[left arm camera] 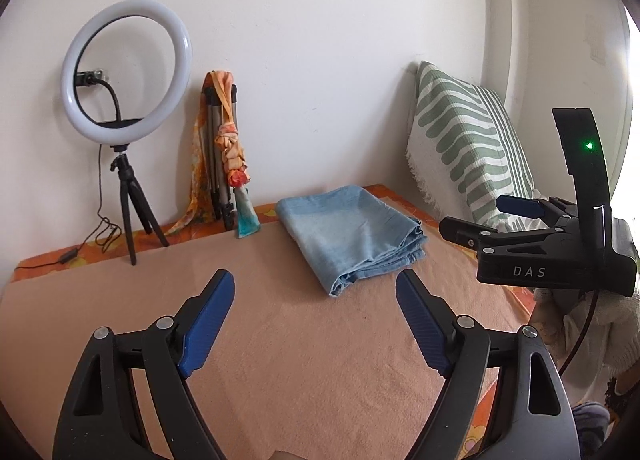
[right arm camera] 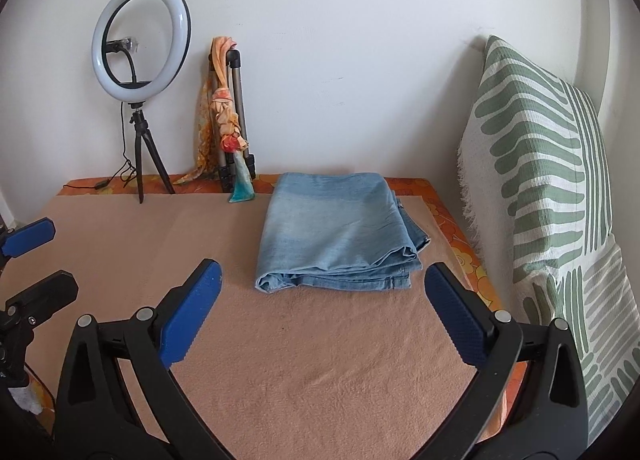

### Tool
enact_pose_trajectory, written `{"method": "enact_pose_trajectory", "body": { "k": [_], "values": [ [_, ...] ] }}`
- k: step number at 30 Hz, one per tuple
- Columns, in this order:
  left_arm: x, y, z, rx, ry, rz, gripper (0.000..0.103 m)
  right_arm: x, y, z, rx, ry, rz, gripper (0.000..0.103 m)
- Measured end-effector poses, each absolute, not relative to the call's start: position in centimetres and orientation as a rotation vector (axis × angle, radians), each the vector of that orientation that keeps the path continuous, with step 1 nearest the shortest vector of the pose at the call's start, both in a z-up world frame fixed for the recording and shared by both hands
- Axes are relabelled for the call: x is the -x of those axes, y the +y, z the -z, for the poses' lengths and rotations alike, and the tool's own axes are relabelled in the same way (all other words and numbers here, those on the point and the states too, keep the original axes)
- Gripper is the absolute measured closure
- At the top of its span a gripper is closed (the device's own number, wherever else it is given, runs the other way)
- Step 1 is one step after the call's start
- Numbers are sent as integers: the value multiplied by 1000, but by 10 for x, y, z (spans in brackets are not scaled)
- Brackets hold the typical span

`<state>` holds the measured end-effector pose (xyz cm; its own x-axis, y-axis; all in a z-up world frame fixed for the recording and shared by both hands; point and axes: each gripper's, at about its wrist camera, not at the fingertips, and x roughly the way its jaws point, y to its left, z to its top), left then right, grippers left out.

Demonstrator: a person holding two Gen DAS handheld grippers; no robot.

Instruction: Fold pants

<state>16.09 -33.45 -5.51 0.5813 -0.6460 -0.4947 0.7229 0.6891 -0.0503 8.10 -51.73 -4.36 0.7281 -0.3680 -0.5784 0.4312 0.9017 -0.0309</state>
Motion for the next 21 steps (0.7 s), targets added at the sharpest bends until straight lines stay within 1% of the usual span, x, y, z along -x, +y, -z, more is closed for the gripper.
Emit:
{"method": "enact_pose_trajectory", "body": {
  "k": [8,11,12,13,17,21],
  "values": [
    [-142,-319,65,-220,487,792,18,-56,-492,54,-157,560,456,0],
    [-139,-312,67,-204,479,790,11,-51,-485,58,-140,543,478,0],
    [-139,-310,68,-195,478,792,6,-50,-484,59,-140,540,476,0],
    [-139,-309,69,-193,475,794,3,-49,-483,60,-142,537,474,0],
    [-137,-307,70,-227,453,769,3,-48,-478,61,-125,513,490,0],
    [-137,-305,74,-214,470,780,3,-47,-473,62,-113,497,486,0]
  ]
}}
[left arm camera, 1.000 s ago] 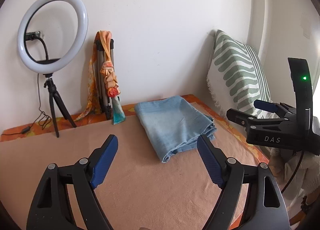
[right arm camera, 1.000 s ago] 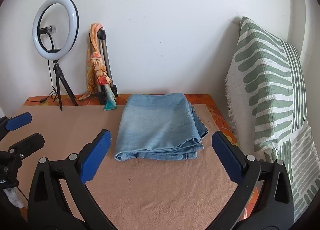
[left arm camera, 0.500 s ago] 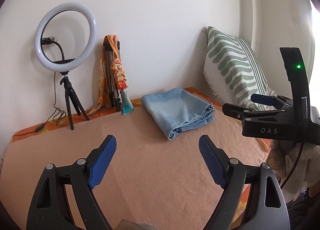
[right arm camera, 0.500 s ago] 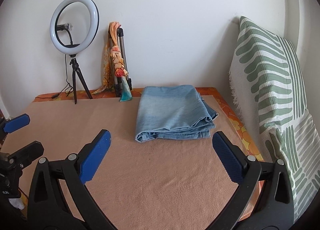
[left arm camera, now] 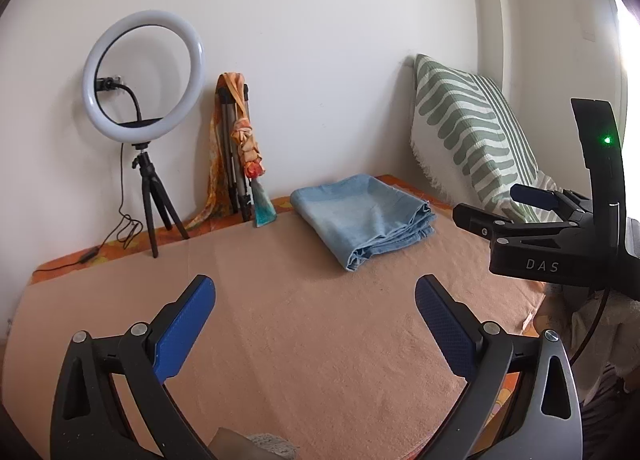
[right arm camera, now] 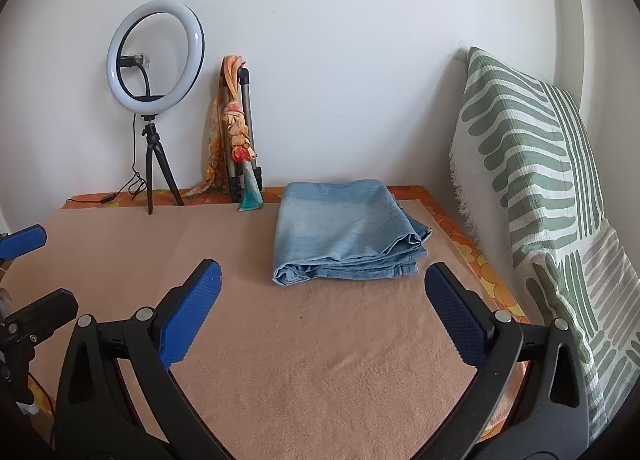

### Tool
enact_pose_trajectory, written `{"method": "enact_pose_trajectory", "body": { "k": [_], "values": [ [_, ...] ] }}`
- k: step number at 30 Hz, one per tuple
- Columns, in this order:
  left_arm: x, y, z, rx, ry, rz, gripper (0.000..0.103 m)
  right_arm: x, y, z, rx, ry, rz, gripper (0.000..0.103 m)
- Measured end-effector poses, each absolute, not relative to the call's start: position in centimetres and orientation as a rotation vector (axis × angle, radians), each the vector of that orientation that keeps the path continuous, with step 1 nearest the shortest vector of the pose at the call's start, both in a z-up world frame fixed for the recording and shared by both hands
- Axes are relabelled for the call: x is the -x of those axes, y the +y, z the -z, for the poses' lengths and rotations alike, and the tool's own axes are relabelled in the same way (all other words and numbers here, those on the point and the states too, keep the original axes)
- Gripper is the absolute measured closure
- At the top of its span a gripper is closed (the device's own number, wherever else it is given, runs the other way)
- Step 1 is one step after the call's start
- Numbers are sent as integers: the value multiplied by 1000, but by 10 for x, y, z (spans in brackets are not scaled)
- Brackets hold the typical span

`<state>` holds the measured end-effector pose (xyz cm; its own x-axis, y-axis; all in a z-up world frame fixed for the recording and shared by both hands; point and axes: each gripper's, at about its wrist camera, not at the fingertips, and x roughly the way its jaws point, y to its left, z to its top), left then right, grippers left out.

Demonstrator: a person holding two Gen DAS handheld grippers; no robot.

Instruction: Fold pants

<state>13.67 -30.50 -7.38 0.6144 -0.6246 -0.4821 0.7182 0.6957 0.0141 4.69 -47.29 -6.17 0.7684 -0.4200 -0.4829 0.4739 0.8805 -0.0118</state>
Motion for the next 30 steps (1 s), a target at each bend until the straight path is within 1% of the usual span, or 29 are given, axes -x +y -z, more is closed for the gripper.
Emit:
{"method": "enact_pose_trajectory", "body": {
  "k": [8,10,30],
  "values": [
    [-135,-304,78,-234,477,755,2,-44,-470,66,-95,494,501,0],
    [-134,-304,77,-233,476,753,1,-43,-473,68,-111,500,500,0],
    [-132,-299,74,-237,460,748,1,-46,-470,69,-113,502,487,0]
  ]
}}
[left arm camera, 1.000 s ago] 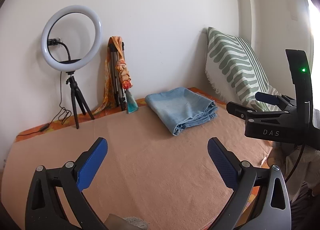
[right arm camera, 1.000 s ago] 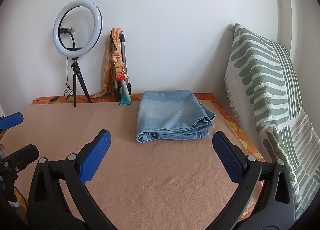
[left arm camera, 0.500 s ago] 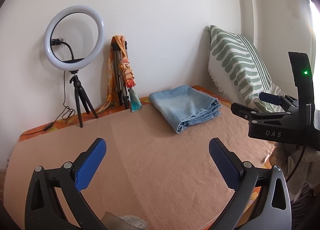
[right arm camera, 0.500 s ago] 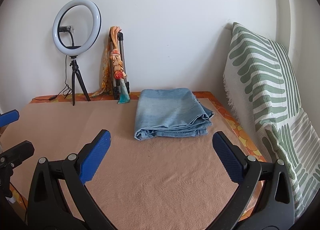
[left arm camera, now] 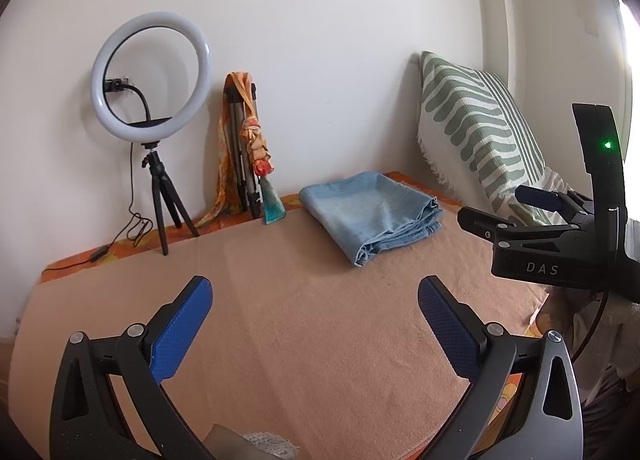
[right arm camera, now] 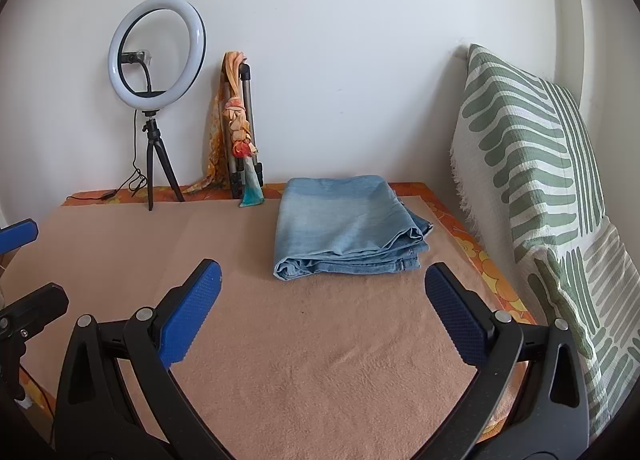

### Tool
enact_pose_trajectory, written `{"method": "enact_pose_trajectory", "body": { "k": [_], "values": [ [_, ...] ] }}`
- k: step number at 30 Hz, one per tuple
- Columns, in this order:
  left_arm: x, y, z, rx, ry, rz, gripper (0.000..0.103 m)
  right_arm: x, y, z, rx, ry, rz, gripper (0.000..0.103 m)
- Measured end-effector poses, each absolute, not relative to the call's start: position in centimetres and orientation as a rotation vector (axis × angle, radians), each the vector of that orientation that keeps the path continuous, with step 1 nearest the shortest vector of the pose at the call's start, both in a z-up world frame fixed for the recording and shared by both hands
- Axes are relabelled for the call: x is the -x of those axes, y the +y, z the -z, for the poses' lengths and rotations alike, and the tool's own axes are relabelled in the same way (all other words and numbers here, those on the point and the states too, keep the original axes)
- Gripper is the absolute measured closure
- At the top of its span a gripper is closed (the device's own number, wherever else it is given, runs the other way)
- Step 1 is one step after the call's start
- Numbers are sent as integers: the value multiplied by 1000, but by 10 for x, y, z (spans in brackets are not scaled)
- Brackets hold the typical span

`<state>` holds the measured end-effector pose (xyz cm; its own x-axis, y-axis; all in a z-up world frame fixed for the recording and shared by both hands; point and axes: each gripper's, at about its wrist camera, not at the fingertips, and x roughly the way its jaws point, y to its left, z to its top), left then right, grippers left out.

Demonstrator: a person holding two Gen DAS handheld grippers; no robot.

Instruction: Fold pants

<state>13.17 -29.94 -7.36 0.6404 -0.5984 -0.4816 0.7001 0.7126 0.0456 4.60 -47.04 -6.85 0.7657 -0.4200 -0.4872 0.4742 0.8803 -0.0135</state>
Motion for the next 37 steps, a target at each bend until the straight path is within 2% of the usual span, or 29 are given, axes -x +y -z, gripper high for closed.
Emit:
{"method": "enact_pose_trajectory", "body": {
  "k": [37],
  "values": [
    [-133,-297,75,-233,471,751,1,-56,-452,70,-110,512,460,0]
  ]
}}
